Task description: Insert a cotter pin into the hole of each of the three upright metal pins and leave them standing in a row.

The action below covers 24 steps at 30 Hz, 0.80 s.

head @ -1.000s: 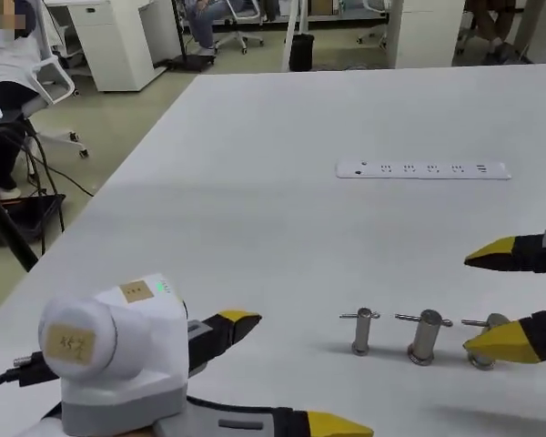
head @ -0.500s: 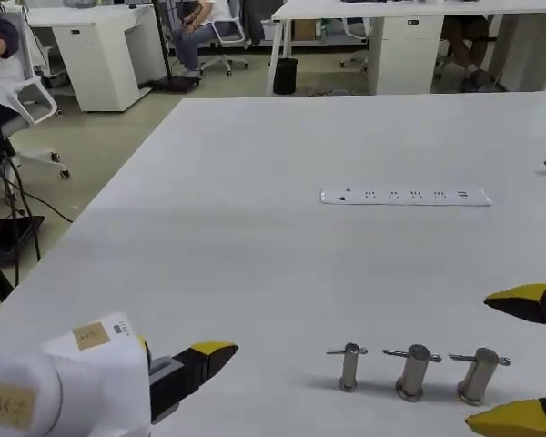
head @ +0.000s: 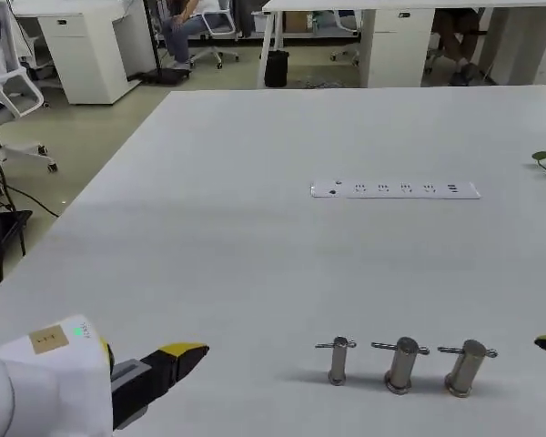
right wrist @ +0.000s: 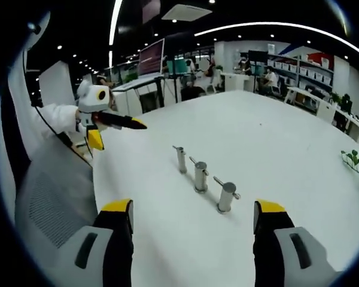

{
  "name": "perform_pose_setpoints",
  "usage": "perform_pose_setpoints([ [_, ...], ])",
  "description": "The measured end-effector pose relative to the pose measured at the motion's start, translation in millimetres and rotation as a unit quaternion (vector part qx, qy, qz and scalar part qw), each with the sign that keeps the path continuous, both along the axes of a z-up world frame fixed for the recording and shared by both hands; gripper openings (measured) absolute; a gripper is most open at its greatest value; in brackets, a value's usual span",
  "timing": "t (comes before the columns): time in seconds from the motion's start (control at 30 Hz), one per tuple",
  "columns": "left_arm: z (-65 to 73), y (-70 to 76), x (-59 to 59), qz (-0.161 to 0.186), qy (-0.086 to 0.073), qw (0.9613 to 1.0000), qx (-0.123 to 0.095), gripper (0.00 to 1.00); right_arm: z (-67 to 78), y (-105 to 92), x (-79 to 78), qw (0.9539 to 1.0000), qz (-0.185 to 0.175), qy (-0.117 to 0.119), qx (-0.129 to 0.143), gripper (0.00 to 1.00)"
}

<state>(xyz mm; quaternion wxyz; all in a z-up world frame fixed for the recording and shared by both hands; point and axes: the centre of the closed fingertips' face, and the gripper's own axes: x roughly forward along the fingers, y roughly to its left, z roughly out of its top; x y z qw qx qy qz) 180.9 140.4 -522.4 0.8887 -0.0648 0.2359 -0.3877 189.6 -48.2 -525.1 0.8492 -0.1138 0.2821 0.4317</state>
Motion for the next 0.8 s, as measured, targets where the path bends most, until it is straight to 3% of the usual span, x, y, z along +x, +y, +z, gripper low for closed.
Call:
perform_pose_setpoints([
  [0.1, -1.9, 1.4, 0.6, 0.002, 0.002, 1.0, 0.003, 0.99, -5.8, -1.7, -3.2, 0.9998, -0.018, 0.006, -0.003, 0.87],
  [0.4, -9.1, -1.0, 0.4, 0.002, 0.015, 0.9999, 0.008, 0.99, -12.0, -3.5, -7.3, 0.9985, -0.052, 0.015, -0.006, 0.95],
  [0.47, -7.8, -2.1, 0.0, -0.001, 0.004, 0.9999, 0.01, 0.99, -13.3, -2.7, -8.7, 0.9981, -0.059, 0.019, -0.005, 0.95],
  [0.7, 2.7, 5.1, 10.4, 0.036, 0.01, 0.999, -0.027, 0.99, -18.6, 0.3, -12.9, 0.9973, -0.068, 0.028, -0.004, 0.97],
  [0.8, 6.7, 11.7, 13.8, 0.042, 0.001, 0.9988, -0.024, 0.99, -20.8, -1.3, -14.0, 0.9973, -0.065, 0.031, -0.013, 0.97],
])
